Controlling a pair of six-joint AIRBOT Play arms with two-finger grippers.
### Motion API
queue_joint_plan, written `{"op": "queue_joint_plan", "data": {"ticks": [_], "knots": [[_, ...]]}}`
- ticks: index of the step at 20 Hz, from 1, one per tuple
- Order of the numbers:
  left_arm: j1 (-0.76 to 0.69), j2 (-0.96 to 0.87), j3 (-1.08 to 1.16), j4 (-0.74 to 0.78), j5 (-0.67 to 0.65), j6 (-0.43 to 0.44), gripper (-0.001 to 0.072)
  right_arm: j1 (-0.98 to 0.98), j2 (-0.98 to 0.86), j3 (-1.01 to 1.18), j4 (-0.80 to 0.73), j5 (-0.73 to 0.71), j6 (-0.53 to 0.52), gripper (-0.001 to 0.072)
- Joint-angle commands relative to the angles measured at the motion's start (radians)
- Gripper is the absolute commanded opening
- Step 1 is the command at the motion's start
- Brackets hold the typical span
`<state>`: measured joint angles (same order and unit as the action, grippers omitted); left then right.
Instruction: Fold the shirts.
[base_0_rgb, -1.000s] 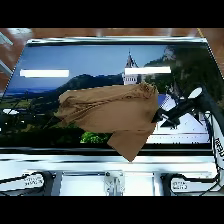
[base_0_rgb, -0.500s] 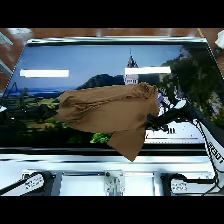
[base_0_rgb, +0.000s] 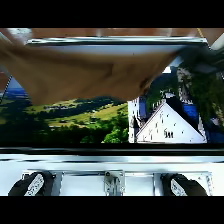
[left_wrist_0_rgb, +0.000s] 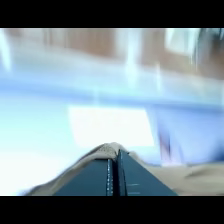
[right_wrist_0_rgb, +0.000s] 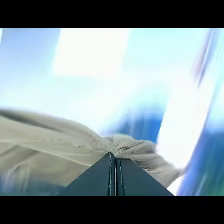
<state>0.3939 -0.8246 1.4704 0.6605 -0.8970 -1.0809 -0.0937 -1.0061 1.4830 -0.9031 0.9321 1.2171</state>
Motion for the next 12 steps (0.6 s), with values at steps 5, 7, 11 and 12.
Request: {"op": "queue_joint_plan", "data": {"ticks": [5, 7, 11, 12], "knots": [[0.001, 0.261, 0.317, 0.426, 0.036, -0.347, 0.0036, -0.04, 0.332, 0.352, -0.352, -0.005, 0.227, 0.0052], [0.001, 0.319, 0.317, 0.56, -0.077, -0.402, 0.0037, -0.041, 0.376, 0.352, -0.399, 0.077, 0.232, 0.0052], [0.001, 0.348, 0.312, 0.63, -0.294, -0.401, 0.0037, -0.04, 0.386, 0.351, -0.509, 0.236, 0.25, 0.0052], [0.0, 0.346, 0.296, 0.623, -0.325, -0.401, 0.0037, -0.04, 0.37, 0.351, -0.509, 0.295, 0.257, 0.0052]]}}
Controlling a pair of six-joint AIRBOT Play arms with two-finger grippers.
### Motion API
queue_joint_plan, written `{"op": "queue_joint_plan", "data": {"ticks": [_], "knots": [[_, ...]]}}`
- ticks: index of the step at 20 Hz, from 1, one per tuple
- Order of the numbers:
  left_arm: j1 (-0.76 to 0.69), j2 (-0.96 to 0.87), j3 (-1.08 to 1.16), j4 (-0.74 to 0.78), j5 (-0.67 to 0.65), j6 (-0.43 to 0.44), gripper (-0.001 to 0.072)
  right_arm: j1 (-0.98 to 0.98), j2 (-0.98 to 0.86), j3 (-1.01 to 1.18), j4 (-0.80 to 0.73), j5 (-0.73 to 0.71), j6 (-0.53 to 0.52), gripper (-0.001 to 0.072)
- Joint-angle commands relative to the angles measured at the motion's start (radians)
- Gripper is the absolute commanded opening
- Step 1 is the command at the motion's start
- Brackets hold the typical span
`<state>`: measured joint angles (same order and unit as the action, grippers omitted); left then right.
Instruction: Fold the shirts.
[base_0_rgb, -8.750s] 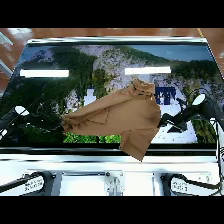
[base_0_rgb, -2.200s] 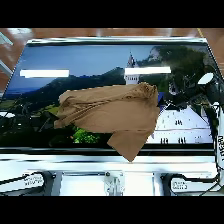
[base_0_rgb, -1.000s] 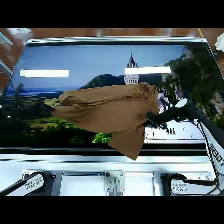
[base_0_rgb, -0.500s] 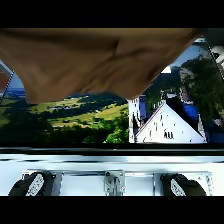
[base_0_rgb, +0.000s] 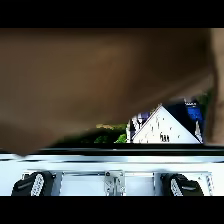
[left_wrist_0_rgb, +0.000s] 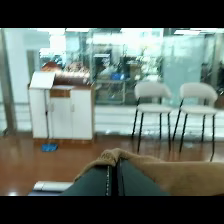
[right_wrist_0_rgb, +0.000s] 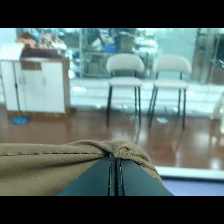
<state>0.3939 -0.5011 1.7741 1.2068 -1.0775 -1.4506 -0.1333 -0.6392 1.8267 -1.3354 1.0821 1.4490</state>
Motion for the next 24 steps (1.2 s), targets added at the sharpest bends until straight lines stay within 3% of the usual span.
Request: {"op": "queue_joint_plan", "data": {"ticks": [1, 4, 7, 10, 13, 20, 24], "knots": [[0.001, 0.021, -0.038, 0.077, -0.169, -0.031, 0.0037, -0.001, -0.024, 0.008, -0.076, 0.214, 0.04, 0.0052], [0.0, 0.021, -0.225, 0.076, -0.204, -0.028, 0.0037, -0.001, -0.168, -0.002, -0.073, 0.475, 0.043, 0.0052], [0.0, 0.006, -0.496, 0.069, -0.206, -0.027, 0.0037, -0.001, -0.337, -0.105, -0.04, 0.523, 0.044, 0.0052], [-0.003, -0.093, -0.725, -0.036, -0.172, 0.002, 0.0037, 0.014, -0.52, -0.247, 0.069, 0.374, 0.045, 0.0052], [-0.039, -0.29, -0.797, -0.164, -0.023, 0.074, 0.0038, 0.077, -0.729, -0.28, 0.14, 0.224, 0.061, 0.0052], [-0.138, -0.834, -0.589, -0.18, 0.282, 0.122, 0.0038, 0.185, -1.022, -0.28, 0.182, -0.293, 0.103, 0.0052], [-0.208, -1.047, -0.45, -0.18, 0.453, 0.134, 0.0038, 0.206, -1.134, -0.28, 0.187, -0.624, 0.103, 0.0052]]}}
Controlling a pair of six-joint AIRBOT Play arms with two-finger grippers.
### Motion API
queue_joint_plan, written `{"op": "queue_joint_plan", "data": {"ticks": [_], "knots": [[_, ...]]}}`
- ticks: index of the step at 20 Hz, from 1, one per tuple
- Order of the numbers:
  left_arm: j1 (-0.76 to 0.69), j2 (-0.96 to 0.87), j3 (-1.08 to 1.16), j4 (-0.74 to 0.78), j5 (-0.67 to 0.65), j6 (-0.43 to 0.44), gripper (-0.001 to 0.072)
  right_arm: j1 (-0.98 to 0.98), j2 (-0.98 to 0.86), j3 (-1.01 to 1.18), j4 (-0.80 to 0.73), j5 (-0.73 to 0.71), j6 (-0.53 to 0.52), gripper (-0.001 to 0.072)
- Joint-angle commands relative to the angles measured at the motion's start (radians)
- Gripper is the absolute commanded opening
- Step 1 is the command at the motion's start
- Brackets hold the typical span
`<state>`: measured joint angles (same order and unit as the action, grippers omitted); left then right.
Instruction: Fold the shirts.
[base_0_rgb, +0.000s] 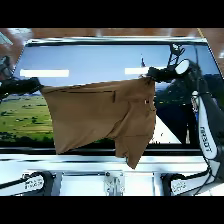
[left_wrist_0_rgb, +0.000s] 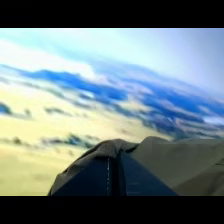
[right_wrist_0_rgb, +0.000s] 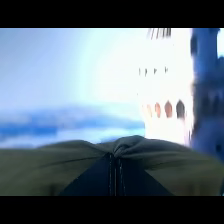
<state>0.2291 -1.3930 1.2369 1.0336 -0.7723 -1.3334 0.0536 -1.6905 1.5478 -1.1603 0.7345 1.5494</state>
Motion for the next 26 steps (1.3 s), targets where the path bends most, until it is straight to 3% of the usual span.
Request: {"op": "queue_joint_plan", "data": {"ticks": [1, 5, 8, 9, 10, 11, 13, 15, 16, 18, 20, 23, 26], "knots": [[-0.057, -0.191, 0.112, -0.007, 0.198, 0.016, 0.0037, 0.019, -0.101, -0.001, 0.028, -0.347, 0.002, 0.0052], [-0.108, -0.286, 0.171, -0.092, 0.389, 0.016, 0.0037, 0.018, -0.123, -0.002, 0.016, -0.45, -0.018, 0.0052], [-0.143, -0.324, 0.171, -0.126, 0.332, 0.016, 0.0042, 0.018, -0.129, -0.002, 0.007, -0.392, -0.016, 0.0053], [-0.147, -0.33, 0.171, -0.125, 0.267, 0.017, 0.013, 0.018, -0.126, -0.001, 0.009, -0.369, -0.016, 0.0101], [-0.14, -0.327, 0.172, -0.113, 0.171, 0.016, 0.039, 0.018, -0.117, -0.001, 0.024, -0.328, -0.015, 0.032], [-0.12, -0.321, 0.183, -0.091, 0.043, 0.016, 0.0602, 0.013, -0.095, -0.001, 0.02, -0.264, -0.024, 0.0581], [-0.051, -0.311, 0.222, 0.001, -0.265, 0.0, 0.0616, -0.011, -0.031, -0.001, -0.063, -0.079, -0.076, 0.0595], [0.051, -0.286, 0.227, 0.11, -0.566, -0.055, 0.0596, -0.057, 0.035, -0.002, -0.214, 0.196, -0.08, 0.059], [0.098, -0.259, 0.2, 0.131, -0.652, -0.014, 0.0591, -0.092, 0.057, -0.003, -0.257, 0.353, -0.084, 0.059], [0.183, -0.146, 0.057, 0.088, -0.673, 0.058, 0.0591, -0.167, 0.07, -0.022, -0.247, 0.587, -0.111, 0.059], [0.245, -0.012, -0.169, 0.055, -0.639, 0.097, 0.06, -0.237, 0.072, -0.085, -0.169, 0.716, -0.13, 0.059], [0.291, 0.12, -0.494, -0.012, -0.554, 0.185, 0.0646, -0.285, 0.072, -0.185, 0.026, 0.703, -0.145, 0.0591], [0.294, 0.131, -0.63, -0.148, -0.471, 0.253, 0.0673, -0.267, 0.072, -0.222, 0.116, 0.638, -0.152, 0.059]]}}
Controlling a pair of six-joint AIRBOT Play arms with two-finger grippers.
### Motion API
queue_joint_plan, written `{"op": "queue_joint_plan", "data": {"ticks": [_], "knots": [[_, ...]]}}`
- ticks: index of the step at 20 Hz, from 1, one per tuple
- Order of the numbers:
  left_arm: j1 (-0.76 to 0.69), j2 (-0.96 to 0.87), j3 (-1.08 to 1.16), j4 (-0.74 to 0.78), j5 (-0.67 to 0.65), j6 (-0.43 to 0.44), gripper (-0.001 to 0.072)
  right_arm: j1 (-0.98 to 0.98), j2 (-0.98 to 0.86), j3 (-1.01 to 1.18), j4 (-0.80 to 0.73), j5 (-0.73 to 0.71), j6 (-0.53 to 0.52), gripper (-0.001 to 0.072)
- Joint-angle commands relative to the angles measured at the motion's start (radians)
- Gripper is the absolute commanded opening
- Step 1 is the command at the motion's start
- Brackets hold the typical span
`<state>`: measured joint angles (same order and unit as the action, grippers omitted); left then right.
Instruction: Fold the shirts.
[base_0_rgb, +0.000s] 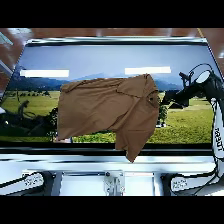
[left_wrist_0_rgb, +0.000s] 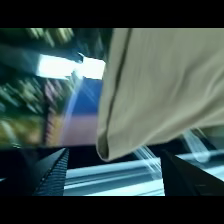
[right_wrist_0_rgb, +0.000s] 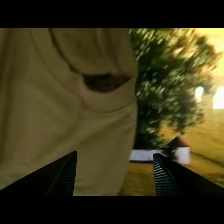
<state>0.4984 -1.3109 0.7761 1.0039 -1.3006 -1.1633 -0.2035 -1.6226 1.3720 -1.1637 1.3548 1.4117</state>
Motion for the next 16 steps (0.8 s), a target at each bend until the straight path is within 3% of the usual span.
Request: {"op": "queue_joint_plan", "data": {"ticks": [1, 12, 15, 16], "knots": [[0.023, 0.046, -0.187, -0.149, 0.076, 0.097, 0.0671, 0.005, 0.004, -0.047, 0.123, 0.008, -0.018, 0.059], [0.005, -0.033, -0.225, -0.193, 0.153, 0.122, 0.0651, 0.082, 0.004, -0.047, 0.108, -0.053, -0.04, 0.059], [-0.042, -0.059, -0.227, -0.194, 0.182, 0.111, 0.0315, 0.083, 0.004, -0.047, 0.093, -0.042, -0.036, 0.059], [-0.061, -0.069, -0.227, -0.198, 0.183, 0.111, 0.0169, 0.083, 0.004, -0.047, 0.067, -0.027, -0.032, 0.0591]]}}
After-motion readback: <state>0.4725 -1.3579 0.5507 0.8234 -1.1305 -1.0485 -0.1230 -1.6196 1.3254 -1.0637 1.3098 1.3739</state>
